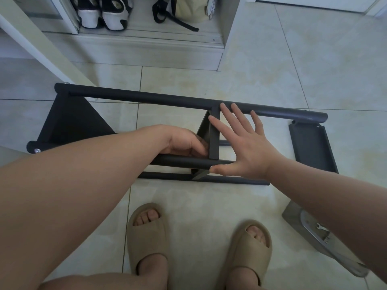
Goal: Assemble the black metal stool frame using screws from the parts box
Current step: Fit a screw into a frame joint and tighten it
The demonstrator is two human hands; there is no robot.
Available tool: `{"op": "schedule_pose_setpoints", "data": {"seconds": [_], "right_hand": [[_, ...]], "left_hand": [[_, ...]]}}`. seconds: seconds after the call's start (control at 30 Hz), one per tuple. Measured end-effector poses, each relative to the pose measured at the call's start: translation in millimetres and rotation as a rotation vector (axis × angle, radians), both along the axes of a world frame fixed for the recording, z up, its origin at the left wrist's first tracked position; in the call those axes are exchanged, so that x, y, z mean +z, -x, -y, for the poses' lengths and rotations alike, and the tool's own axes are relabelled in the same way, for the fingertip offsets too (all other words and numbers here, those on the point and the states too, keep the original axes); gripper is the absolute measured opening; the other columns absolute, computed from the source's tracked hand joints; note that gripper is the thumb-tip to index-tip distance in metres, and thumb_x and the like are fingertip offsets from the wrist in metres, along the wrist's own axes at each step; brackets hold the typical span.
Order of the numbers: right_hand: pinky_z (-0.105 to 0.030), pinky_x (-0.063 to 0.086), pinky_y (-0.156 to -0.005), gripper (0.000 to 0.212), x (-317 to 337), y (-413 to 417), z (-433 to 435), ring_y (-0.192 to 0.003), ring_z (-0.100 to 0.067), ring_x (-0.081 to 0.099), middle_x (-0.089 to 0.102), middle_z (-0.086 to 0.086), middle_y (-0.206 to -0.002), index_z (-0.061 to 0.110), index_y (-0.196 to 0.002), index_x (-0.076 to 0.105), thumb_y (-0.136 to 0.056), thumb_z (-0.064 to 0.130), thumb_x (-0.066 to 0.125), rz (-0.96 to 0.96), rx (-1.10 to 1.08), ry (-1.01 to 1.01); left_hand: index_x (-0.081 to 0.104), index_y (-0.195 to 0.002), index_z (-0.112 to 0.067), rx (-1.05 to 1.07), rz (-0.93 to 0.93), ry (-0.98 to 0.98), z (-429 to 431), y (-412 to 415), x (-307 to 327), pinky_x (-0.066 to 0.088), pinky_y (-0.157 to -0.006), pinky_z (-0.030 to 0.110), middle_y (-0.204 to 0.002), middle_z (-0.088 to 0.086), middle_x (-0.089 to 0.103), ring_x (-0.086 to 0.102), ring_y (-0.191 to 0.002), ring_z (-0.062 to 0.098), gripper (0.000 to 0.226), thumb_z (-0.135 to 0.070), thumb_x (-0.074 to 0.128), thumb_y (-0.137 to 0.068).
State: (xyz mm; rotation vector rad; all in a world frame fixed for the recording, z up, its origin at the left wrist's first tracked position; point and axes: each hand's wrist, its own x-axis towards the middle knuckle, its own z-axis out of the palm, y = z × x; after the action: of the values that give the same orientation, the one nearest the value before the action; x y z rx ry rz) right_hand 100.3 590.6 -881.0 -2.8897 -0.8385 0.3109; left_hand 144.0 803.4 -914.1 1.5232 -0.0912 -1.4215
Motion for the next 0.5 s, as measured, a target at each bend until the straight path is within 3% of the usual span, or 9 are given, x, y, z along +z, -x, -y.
{"op": "schedule_pose_setpoints", "data": {"seconds": [0.13,0.27,0.4,0.5], "right_hand": [[-0.054,-0.012,-0.123,0.114,-2.2,0.8,-1.6,-0.154,-0.018,-0.021,-0.016,0.004,-0.169,0.037,-0.161,-0.001,-0.069,0.094,0.035,0.000,0.004,0.005],[-0.055,-0.012,-0.122,0.113,0.1,0.1,-0.2,-0.154,-0.019,-0.021,-0.017,0.003,-0.169,0.037,-0.161,0.000,-0.070,0.094,0.035,0.003,-0.001,0.006],[-0.055,-0.013,-0.122,0.113,0.4,-0.3,-0.3,-0.154,-0.018,-0.022,-0.018,0.004,-0.169,0.037,-0.161,-0.002,-0.069,0.094,0.034,0.002,0.001,0.014],[-0.055,-0.012,-0.123,0.114,0.5,0.0,-0.4,-0.154,-0.019,-0.021,-0.016,0.003,-0.169,0.037,-0.161,-0.001,-0.069,0.093,0.035,0.005,0.000,0.005]], "left_hand": [[0.077,-0.087,-0.018,0.023,-0.027,0.011,-0.8,-0.4,-0.8,0.044,-0.105,0.042,-0.100,0.007,0.075,0.065,-0.099,0.024,0.024,-0.010,0.056,-0.093],[0.078,-0.075,-0.020,-0.043,0.013,-0.073,3.0,0.4,3.3,0.050,-0.084,0.034,-0.083,0.002,0.074,0.065,-0.082,0.021,0.027,-0.019,0.059,-0.094],[0.076,-0.062,-0.027,-0.029,0.081,-0.080,2.2,-1.8,0.6,0.048,-0.084,0.031,-0.077,-0.003,0.073,0.068,-0.077,0.014,0.038,-0.009,0.060,-0.092],[0.077,-0.066,-0.025,0.002,0.052,-0.051,1.7,-1.2,-0.6,0.050,-0.087,0.032,-0.082,0.002,0.074,0.070,-0.079,0.016,0.023,-0.011,0.066,-0.081]]}}
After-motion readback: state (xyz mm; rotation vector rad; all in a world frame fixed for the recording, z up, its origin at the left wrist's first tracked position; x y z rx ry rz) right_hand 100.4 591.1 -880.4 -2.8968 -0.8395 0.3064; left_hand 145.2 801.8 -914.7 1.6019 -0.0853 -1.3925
